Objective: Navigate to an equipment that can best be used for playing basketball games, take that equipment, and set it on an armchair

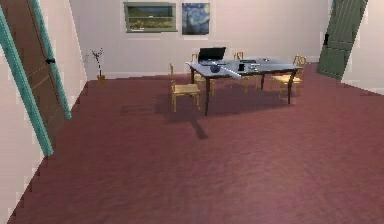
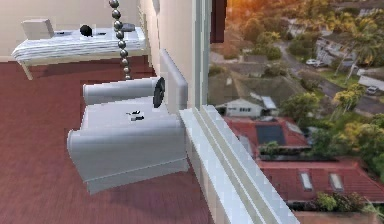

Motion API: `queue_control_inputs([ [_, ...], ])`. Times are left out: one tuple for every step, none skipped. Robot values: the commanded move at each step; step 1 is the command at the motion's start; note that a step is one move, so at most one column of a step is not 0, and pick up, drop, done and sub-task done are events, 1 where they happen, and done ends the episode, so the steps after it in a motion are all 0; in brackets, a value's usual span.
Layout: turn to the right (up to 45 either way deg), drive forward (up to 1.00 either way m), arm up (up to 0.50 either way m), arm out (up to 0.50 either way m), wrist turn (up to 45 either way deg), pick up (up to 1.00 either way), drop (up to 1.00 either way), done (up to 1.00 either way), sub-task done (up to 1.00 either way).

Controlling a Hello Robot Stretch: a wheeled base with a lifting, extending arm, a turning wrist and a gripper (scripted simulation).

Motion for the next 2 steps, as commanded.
queue_control_inputs([
  [6.0, 0.00, 0.00, 0.00, 0.0, 0.00, 0.00, 0.00, 0.00],
  [0.0, 0.25, 0.00, 0.00, 0.0, 0.00, 0.00, 0.00, 0.00],
])
